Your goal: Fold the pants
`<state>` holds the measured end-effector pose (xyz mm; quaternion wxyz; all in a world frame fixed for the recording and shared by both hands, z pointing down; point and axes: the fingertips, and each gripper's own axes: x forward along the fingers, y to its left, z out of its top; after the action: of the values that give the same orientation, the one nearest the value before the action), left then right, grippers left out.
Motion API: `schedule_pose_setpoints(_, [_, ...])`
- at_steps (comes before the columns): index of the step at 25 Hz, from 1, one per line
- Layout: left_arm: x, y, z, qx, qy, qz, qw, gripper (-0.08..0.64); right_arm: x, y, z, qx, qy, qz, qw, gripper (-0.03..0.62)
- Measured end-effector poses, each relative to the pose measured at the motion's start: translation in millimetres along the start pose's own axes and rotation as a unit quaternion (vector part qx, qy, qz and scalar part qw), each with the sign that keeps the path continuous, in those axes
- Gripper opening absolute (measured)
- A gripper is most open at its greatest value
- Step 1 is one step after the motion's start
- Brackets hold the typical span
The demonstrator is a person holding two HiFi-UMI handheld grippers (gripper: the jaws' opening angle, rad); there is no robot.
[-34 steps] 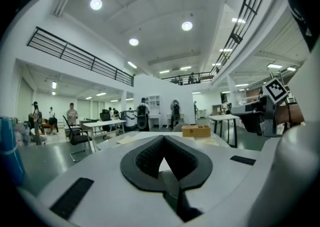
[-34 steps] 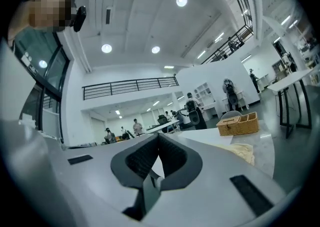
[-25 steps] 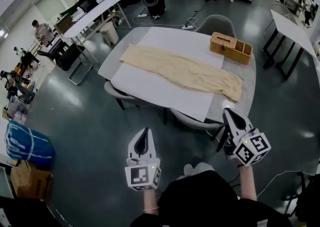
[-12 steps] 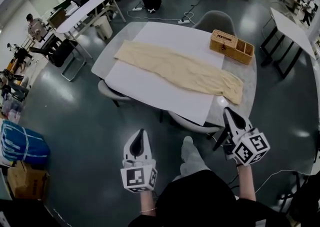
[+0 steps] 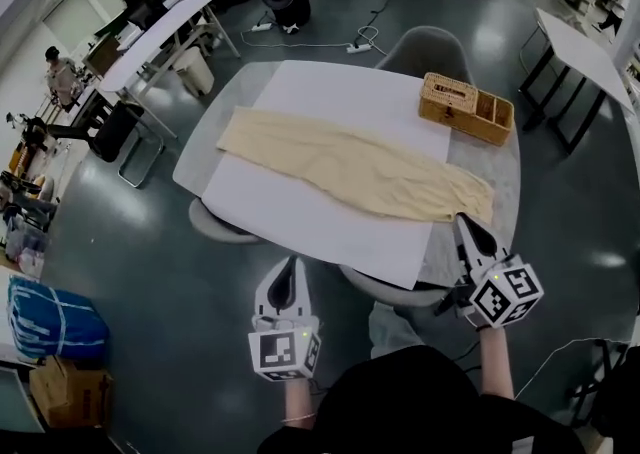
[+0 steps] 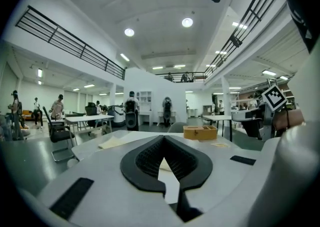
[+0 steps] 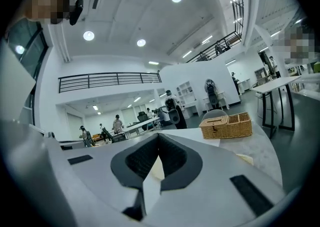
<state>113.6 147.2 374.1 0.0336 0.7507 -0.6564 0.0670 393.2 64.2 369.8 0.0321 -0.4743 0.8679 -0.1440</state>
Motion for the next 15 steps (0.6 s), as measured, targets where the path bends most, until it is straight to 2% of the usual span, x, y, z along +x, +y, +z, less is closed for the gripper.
schedule_pose_setpoints(9, [90.9, -2.5, 12.5, 0.011, 0.007, -0.042, 0.999, 0.014, 43.2, -59.8, 17.0, 0.012, -0.016, -0.042, 0.999, 0.014])
schedule_pose_setpoints(15, [139.7, -35.1, 6.4, 0.008, 0.022, -0.098, 0.9949, 0.014, 43.0, -103.5, 15.5, 0.026, -0.015, -0.087, 0.996, 0.014])
